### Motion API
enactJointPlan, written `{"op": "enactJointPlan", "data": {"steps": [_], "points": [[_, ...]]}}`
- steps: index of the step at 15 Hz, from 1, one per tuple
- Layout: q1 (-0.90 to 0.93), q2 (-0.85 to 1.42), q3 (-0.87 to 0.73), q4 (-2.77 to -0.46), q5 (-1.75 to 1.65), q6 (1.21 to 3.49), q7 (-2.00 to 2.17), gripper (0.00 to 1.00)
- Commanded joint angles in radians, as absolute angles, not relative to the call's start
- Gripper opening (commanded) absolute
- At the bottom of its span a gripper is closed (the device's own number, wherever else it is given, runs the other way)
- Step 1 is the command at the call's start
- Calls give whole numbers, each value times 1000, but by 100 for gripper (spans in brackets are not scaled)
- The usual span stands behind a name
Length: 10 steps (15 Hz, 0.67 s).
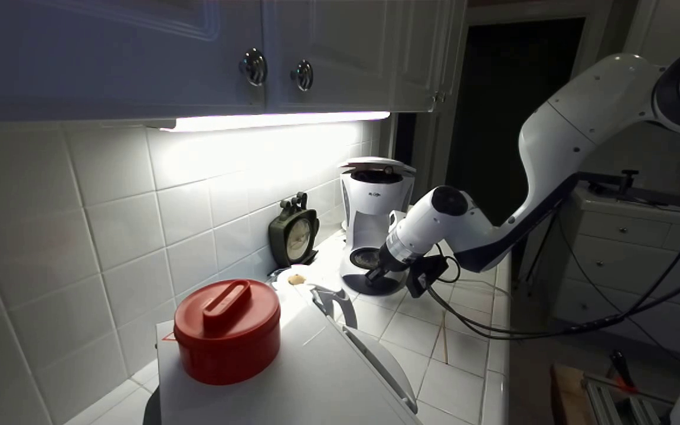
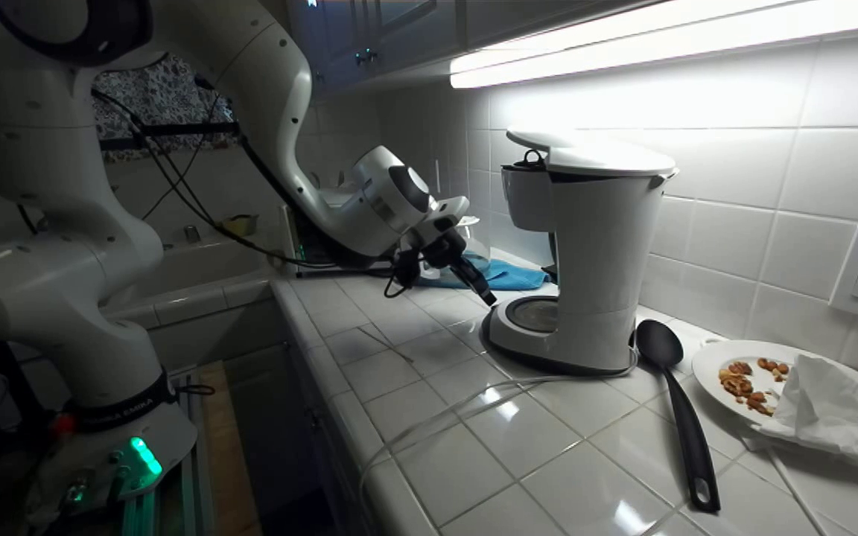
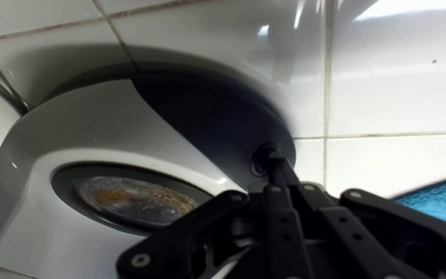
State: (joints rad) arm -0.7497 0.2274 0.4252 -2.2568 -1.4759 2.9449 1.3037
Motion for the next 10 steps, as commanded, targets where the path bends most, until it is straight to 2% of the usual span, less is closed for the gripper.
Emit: {"op": "enactJointPlan", "data": {"steps": [1,3,4,5,10], "points": [[-745,241,426,-2237,-1479,2943,1306,3],[-746,246,427,-2236,-1473,2945,1296,4],[-747,248,427,-2237,-1470,2946,1292,29],[-746,249,427,-2237,-1469,2945,1292,30],[-746,257,429,-2237,-1466,2945,1291,62]]}}
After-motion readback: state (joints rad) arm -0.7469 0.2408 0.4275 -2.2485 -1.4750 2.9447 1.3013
